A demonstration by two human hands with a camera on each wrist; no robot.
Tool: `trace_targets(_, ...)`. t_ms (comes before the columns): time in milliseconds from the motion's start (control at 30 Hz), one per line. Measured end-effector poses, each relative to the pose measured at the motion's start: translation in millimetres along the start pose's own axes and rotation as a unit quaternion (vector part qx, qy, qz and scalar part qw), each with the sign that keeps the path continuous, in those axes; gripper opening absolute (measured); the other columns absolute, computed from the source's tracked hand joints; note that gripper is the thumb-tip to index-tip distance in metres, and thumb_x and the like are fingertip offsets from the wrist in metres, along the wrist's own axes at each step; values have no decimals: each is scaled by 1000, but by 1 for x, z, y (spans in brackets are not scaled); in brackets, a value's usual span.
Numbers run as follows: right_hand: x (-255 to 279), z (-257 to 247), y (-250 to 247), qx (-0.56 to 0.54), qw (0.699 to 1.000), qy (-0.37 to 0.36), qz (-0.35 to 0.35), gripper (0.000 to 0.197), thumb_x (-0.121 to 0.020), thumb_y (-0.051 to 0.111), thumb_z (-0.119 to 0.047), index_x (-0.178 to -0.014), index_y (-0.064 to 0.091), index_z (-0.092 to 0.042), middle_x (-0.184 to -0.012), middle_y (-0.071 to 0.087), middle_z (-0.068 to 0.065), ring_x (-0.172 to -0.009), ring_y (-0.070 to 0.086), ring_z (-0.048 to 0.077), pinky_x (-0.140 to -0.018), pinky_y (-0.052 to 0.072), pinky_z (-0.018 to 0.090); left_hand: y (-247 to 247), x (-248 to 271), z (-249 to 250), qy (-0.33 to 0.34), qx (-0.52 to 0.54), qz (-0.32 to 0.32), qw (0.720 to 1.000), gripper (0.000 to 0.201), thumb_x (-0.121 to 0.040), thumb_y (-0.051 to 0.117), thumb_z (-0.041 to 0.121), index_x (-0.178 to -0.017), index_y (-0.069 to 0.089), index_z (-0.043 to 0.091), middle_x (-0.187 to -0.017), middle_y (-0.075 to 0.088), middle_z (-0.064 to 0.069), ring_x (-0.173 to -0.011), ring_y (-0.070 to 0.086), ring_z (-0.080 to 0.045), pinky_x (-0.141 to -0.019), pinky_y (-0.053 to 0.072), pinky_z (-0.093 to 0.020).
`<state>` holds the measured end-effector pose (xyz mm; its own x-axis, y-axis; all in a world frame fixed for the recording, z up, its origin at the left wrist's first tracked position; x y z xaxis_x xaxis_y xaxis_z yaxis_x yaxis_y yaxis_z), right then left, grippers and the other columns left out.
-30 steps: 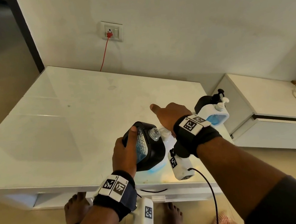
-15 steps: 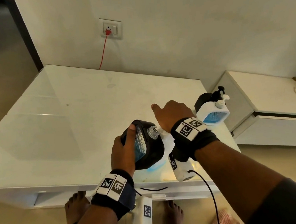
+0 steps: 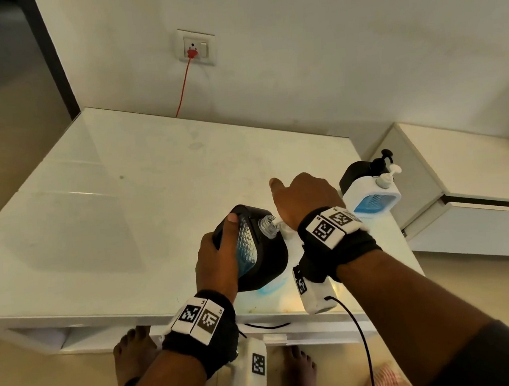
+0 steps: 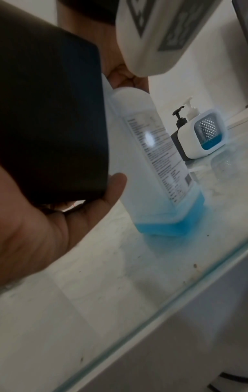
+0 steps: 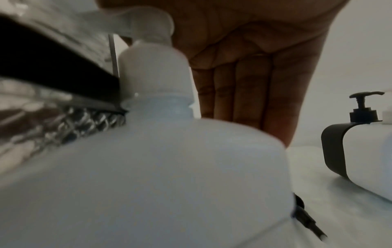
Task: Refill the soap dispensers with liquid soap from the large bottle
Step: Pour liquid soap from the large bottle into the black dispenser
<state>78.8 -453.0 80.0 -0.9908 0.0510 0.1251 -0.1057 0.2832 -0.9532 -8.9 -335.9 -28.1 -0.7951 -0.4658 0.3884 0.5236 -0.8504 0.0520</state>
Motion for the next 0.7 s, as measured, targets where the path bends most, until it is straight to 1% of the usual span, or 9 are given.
trace_targets(67,2,-1,0,6,1000,-4,4,54,-97,34,-59,-108,60,-13,-110,64,9,-95,56,28,-78,36,35,-1,1,2,2,5,-2,1000,98,-59,47,95,-121,64,21,-112,71,-1,-104,67,-24,-99,55,-48)
trace_targets(133,3,-2,-1,11,1000,-5,-9,55,-97,33,-60,-110,60,-13,-111,64,9,-92,54,27,-78,36,35,-1,1,2,4,-1,-5,1000,97,-61,46,95,-120,65,21,-112,71,-1,-103,67,-24,-98,55,-47)
trace_targets(167,1,-2,-2,11,1000,-2,-21,56,-96,34,-61,-106,60,-13,-109,64,8,-90,54,27,-78,37,35,-1,2,2,4,-2,-6,1000,96,-61,45,94,-120,64,21,-112,71,-2,-103,67,-23,-98,55,-46)
trace_targets(267,-8,-6,-4,-8,998,14,-68,58,-92,34,-70,-80,51,-16,-99,68,9,-88,65,31,-82,49,37,-1,3,3,6,-9,-6,1000,97,-59,45,96,-119,65,22,-110,71,-1,-102,67,-23,-97,56,-47)
trace_targets(333,-10,-8,-5,-14,996,17,-88,57,-91,36,-71,-74,46,-18,-93,66,10,-88,67,34,-86,52,39,-1,2,2,9,-11,-11,1000,99,-59,45,98,-119,66,22,-110,72,-1,-102,69,-23,-97,56,-49)
trace_targets(533,-9,-4,-2,9,999,2,-51,50,-93,40,-64,-72,45,-18,-91,60,5,-83,56,27,-75,40,34,-1,2,3,9,-7,-4,1000,98,-60,47,96,-119,67,20,-110,72,-3,-101,69,-24,-96,57,-47)
trace_targets(600,-6,-2,-3,6,999,6,-37,48,-93,39,-63,-79,46,-18,-88,55,3,-83,53,26,-75,39,35,-1,2,2,12,-7,-6,1000,100,-58,46,97,-119,67,20,-110,73,-3,-102,69,-25,-97,56,-48)
trace_targets(633,-4,-2,-2,5,1000,6,-29,46,-93,39,-63,-84,47,-18,-87,53,2,-84,52,26,-75,38,35,-1,2,1,10,-6,-5,1000,99,-60,47,96,-120,66,20,-111,72,-3,-102,69,-25,-96,56,-48)
trace_targets(700,-1,-1,-2,4,1000,5,-18,43,-94,37,-61,-88,48,-20,-86,50,2,-84,50,25,-76,37,35,-1,1,1,8,-5,0,1000,87,-73,53,90,-121,65,18,-112,71,-4,-102,68,-25,-94,55,-44)
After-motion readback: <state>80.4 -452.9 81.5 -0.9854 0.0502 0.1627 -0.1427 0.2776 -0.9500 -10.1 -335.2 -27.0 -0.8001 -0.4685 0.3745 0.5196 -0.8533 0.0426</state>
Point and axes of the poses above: each hand's wrist, its own x-axis away from the middle knuckle, its own y-axis out of the palm, z = x × y, the point moved 1 cm from there along -x, towards the middle knuckle
